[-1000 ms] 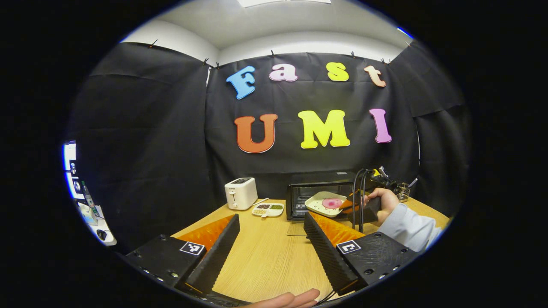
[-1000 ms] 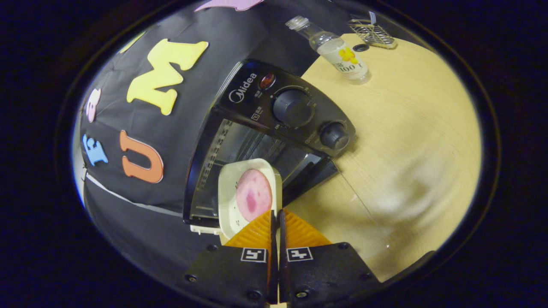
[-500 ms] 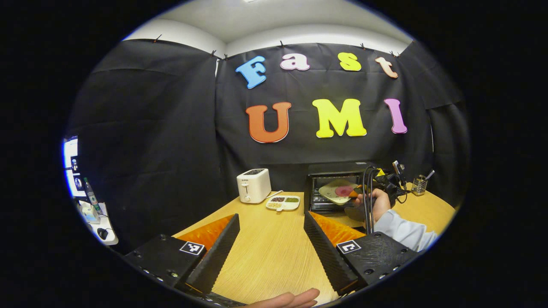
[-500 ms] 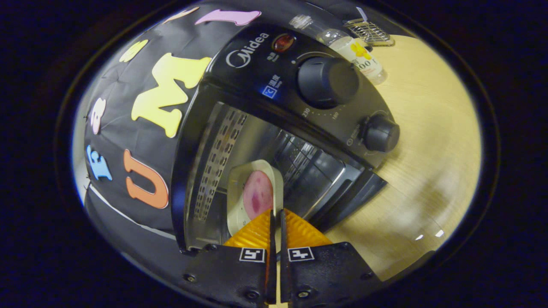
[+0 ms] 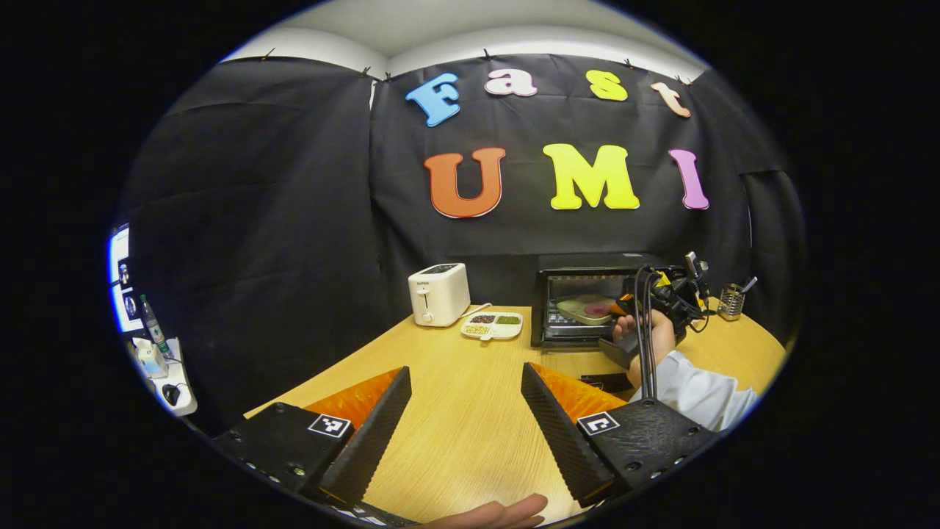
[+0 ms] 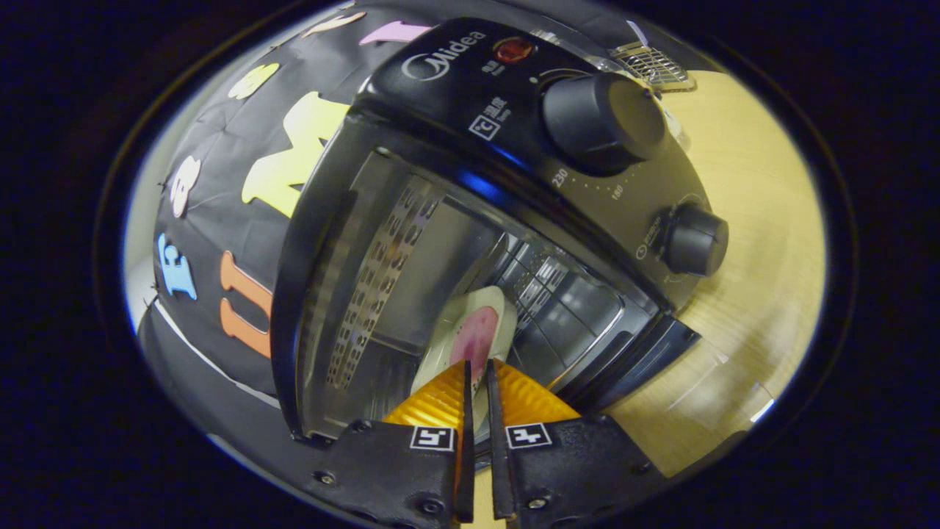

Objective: Open the electric oven with the left hand, put the food in, and close the electric oven.

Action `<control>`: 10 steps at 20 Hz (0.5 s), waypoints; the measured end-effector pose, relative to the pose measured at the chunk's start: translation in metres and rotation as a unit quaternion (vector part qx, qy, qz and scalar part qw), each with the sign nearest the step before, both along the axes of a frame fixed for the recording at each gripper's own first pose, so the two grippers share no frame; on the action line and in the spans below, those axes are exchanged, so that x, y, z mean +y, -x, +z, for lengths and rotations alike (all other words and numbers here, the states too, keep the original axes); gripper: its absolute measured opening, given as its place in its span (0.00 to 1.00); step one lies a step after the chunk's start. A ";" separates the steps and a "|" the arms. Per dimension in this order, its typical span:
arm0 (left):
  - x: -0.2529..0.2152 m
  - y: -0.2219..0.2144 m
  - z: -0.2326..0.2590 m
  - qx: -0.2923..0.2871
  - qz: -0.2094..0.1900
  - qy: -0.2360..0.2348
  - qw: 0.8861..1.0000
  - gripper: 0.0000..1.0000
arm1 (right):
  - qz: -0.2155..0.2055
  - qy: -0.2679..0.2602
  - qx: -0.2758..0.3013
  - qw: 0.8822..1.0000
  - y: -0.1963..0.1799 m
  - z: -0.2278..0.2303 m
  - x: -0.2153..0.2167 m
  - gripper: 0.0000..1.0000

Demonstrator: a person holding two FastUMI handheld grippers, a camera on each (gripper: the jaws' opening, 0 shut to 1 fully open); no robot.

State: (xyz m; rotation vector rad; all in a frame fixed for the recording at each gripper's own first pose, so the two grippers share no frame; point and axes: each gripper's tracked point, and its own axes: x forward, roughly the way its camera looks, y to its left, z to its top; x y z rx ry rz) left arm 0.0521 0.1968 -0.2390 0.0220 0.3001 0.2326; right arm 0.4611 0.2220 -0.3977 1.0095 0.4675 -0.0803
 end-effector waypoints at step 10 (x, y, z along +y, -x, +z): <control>-0.022 -0.005 -0.012 0.014 -0.036 0.014 0.999 0.96 | 0.049 0.107 -0.052 0.992 0.069 0.033 -0.001 0.48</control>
